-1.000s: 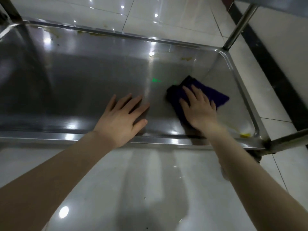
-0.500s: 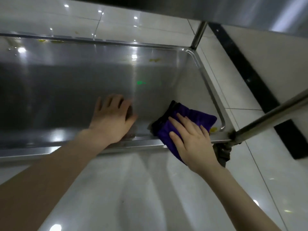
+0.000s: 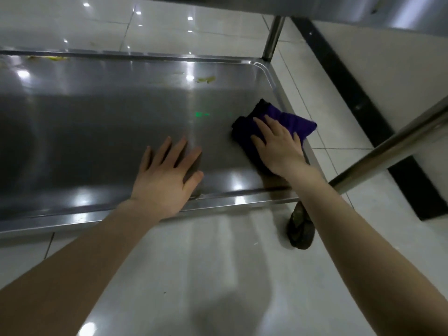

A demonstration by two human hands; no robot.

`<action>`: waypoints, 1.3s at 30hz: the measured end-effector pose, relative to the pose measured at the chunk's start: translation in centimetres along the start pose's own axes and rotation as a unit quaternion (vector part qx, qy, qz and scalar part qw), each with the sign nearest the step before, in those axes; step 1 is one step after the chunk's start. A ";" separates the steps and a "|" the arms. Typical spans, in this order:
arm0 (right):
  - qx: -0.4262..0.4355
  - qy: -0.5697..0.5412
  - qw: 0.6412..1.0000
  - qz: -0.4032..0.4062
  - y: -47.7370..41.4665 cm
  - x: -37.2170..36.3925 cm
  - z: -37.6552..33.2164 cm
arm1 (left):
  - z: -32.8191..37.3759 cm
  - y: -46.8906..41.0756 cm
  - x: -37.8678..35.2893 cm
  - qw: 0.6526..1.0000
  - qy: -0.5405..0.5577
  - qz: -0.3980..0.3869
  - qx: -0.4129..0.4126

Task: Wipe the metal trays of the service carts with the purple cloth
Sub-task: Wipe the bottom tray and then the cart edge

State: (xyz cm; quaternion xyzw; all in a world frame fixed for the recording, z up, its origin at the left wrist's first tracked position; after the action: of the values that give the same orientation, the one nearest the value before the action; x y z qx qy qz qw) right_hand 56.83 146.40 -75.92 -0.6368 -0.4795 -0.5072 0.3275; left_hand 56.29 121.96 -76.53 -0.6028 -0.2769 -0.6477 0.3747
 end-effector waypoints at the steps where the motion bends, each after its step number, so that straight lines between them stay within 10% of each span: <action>1: -0.010 0.006 1.000 0.000 3.2 -0.2 0.8 | 0.0 0.1 0.1 1.000 0.003 0.004 0.000; 6: -0.016 0.083 0.996 -0.026 14.4 -0.5 2.4 | 0.2 1.4 0.1 1.000 -0.015 0.000 -0.018; 16: -0.042 0.081 0.996 0.005 0.3 2.4 3.1 | -0.1 2.5 0.0 1.000 -0.008 -0.014 -0.015; 25: 0.069 0.066 0.995 -0.036 18.8 -1.6 -2.1 | -0.2 2.3 -0.9 1.000 0.002 -0.005 -0.024; 39: -0.049 -0.015 0.998 0.019 0.3 -0.7 -4.1 | -0.9 2.8 0.8 0.997 0.062 -0.011 -0.033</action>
State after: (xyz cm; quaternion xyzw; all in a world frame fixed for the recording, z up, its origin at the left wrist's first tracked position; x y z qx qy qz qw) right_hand 55.70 142.38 -75.42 -0.6689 -0.4464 -0.5140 0.2984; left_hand 58.06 119.54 -76.13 -0.5703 -0.2379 -0.6969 0.3640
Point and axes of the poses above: each hand's wrist, its own y-axis away from the middle knuckle, its own x-axis out of the back of the hand, z = x × y, the point moved 9 cm from there along -y, towards the middle knuckle, and after that the axes turned 2 degrees about -x, right-handed, at the moved point
